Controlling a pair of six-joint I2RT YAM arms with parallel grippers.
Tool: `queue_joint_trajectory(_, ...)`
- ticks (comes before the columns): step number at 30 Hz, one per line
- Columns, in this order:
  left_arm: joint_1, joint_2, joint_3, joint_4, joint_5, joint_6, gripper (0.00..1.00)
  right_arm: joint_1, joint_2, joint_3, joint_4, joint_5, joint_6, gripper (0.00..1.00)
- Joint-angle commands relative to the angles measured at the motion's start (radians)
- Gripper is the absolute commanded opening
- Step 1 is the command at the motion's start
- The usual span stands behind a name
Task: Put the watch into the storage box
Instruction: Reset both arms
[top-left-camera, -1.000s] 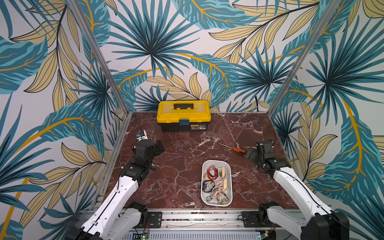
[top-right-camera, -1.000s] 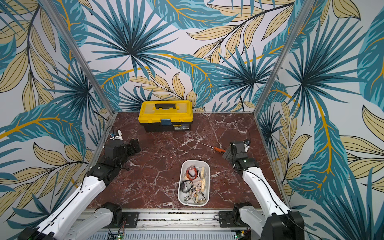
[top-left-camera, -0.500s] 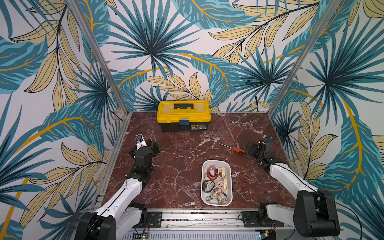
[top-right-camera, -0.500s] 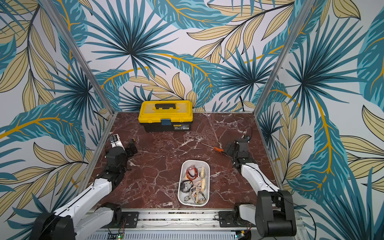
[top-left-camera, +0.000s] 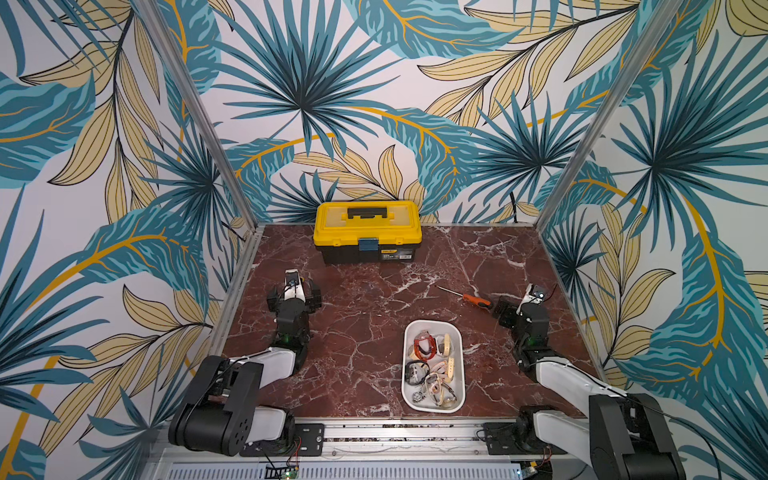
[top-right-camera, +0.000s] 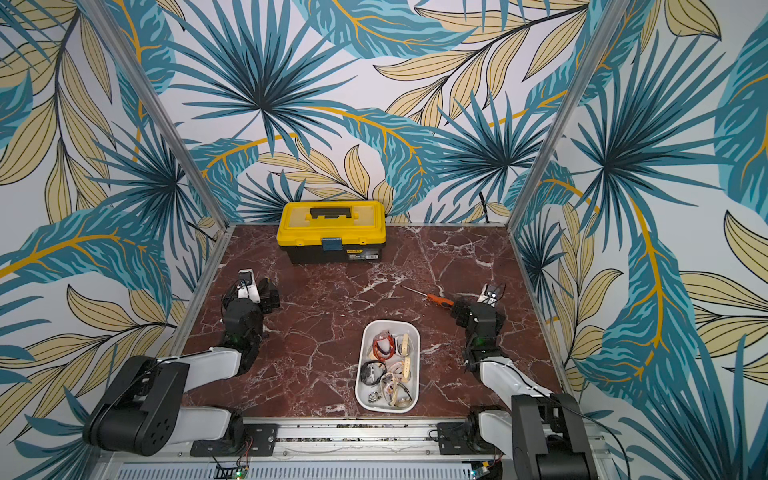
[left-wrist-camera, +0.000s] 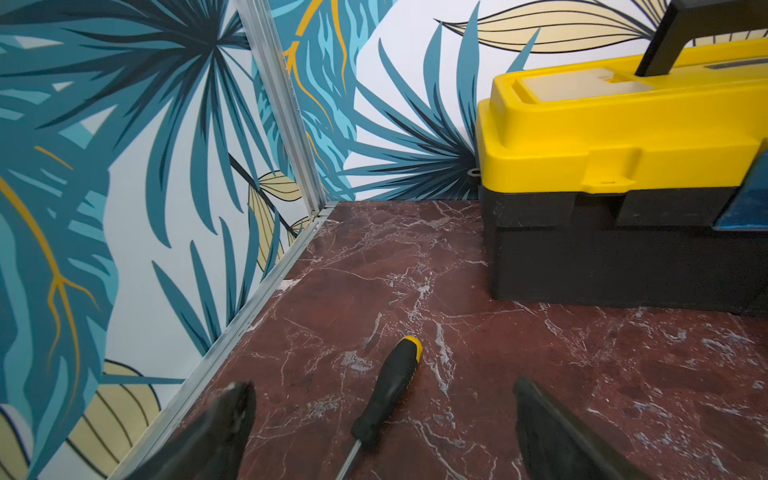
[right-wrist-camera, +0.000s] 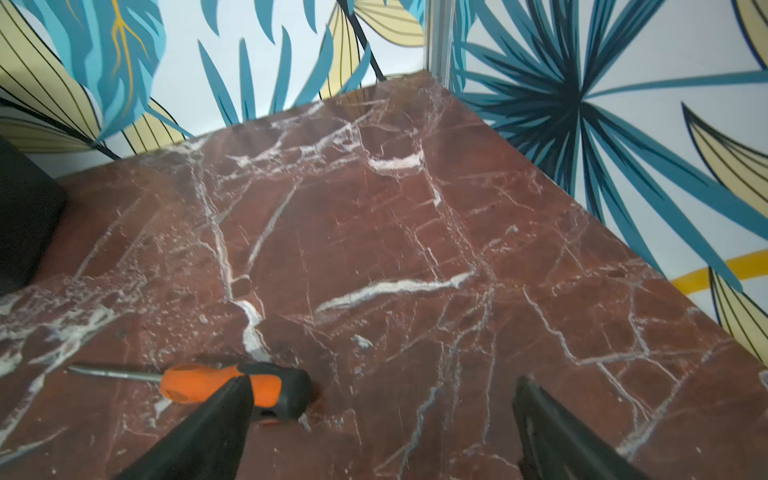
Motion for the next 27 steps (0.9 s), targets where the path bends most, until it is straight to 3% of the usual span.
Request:
queue_joint_trajectory(1,0.01,0.096,-0.04,0.199,0.083,0.047,1.0,0.044,0.047,0.004,0.174,0.032,-0.062,1.0)
queue_joint_trajectory(4,0.012,0.163,-0.075,0.34,0.088,0.049,1.0,0.081,0.102,0.043,0.193,0.084,-0.133,1.0)
queue_joint_trajectory(8,0.058,0.187,-0.071,0.317,0.199,0.018,1.0,0.087,0.237,0.049,0.335,0.116,-0.158,1.0)
queue_joint_trajectory(11,0.068,0.19,-0.044,0.272,0.218,0.014,1.0,0.09,0.309,0.104,0.281,0.113,-0.151,1.0)
queue_joint_trajectory(13,0.08,0.191,-0.021,0.233,0.231,0.007,1.0,0.083,0.35,0.094,0.365,0.11,-0.169,1.0)
queue_joint_trajectory(16,0.12,0.173,0.034,0.098,0.265,-0.032,1.0,0.076,0.331,0.11,0.295,0.107,-0.144,1.0)
queue_joint_trajectory(18,0.146,0.172,0.038,0.089,0.303,-0.053,1.0,0.076,0.333,0.107,0.308,0.108,-0.145,1.0)
queue_joint_trajectory(27,0.157,0.17,0.055,0.055,0.279,-0.08,1.0,0.076,0.328,0.101,0.312,0.107,-0.146,1.0)
